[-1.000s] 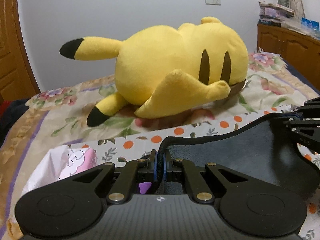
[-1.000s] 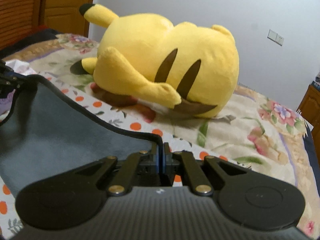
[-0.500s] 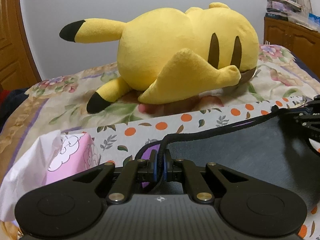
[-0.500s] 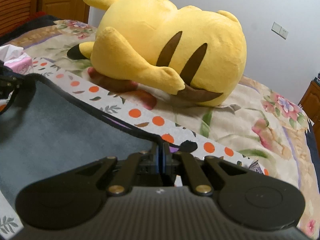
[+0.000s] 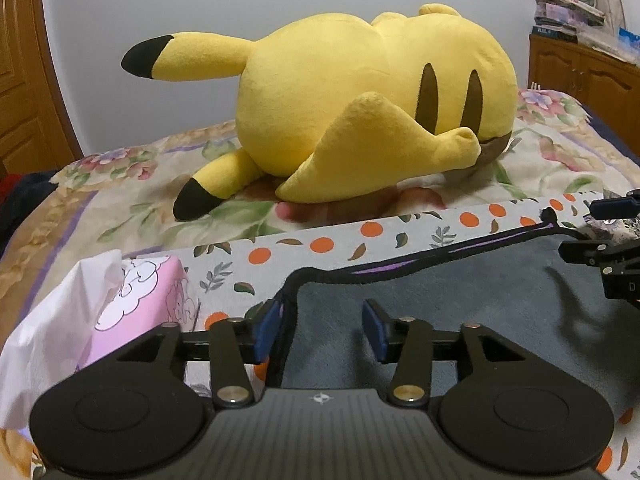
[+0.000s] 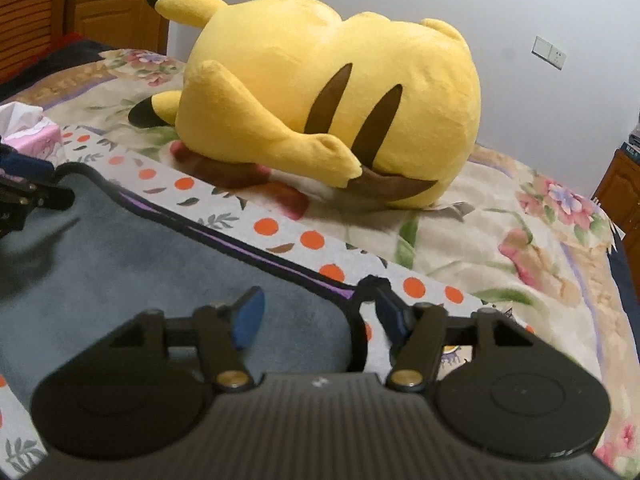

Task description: Fold towel

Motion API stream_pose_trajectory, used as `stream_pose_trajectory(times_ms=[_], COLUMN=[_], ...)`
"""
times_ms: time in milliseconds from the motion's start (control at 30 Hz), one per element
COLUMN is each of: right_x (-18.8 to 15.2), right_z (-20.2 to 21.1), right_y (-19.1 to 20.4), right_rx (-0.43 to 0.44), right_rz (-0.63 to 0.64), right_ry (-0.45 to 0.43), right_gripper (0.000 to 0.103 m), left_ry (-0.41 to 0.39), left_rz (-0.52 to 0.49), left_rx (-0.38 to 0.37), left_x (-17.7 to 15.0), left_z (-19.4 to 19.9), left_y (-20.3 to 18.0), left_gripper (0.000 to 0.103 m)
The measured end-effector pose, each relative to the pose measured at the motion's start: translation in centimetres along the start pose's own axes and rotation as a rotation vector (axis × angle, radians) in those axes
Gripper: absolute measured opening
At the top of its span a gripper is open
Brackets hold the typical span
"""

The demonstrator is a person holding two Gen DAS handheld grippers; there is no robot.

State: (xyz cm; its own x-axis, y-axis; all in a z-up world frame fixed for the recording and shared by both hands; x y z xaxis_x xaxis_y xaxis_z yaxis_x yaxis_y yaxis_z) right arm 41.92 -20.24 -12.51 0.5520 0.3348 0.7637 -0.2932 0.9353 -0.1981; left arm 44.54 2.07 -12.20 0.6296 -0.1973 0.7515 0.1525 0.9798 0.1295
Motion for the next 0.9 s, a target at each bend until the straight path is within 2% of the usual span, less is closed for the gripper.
stream_pose_trajectory(times_ms=[100, 300, 433, 633, 767, 900], right_x=[-0.2, -1.3, -2.2, -3.6, -4.2, -4.8], right_z=[0.4, 2.1, 3.2, 4.8, 6.2, 7.6], right_y=[0.1, 0.9, 1.3, 1.8, 1.9, 1.9], right_rx=[0.011, 0.054, 0.072, 0.078, 0.076, 0.073], right_rz=[-0.014, -0.052, -0.080, -0.115, -0.137, -0.157], right_ry=[0.002, 0.007, 0.014, 0.022, 0.022, 0.022], right_gripper=[0.063, 0.065, 0.075, 0.077, 0.085, 0.087], left_ry=[-0.003, -0.002, 0.007, 0.029, 0.035, 0.043], left_rz=[-0.005, -0.006, -0.006, -0.007, -0.001, -0.001], left_rx=[-0.004, -0.020, -0.035, -0.051, -0.057, -0.053], left_x=[-0.3, -1.2, -2.2, -3.9, -4.7, -5.3], left_z=[0.6, 2.1, 3.3, 5.0, 6.0, 7.0], left_y=[-0.3, -0.9, -1.2, -1.9, -2.2, -2.4], left_gripper=[0.065, 0.078, 0.081, 0.084, 0.087, 0.087])
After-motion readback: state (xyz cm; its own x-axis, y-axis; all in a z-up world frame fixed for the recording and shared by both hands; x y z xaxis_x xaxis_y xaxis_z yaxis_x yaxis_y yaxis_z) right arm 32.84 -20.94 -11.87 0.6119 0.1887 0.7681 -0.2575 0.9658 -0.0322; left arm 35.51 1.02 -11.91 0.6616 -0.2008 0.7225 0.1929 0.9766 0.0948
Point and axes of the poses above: each gripper's, at about its wrist camera, not at the fingertips, and z roughly against the way its jaws point, y to its left, x to its top, the point moved 3 cm from there along -z, roughly the way its jaws point, and after that the axes turned 1 degree about y, right-handed, at the moved point
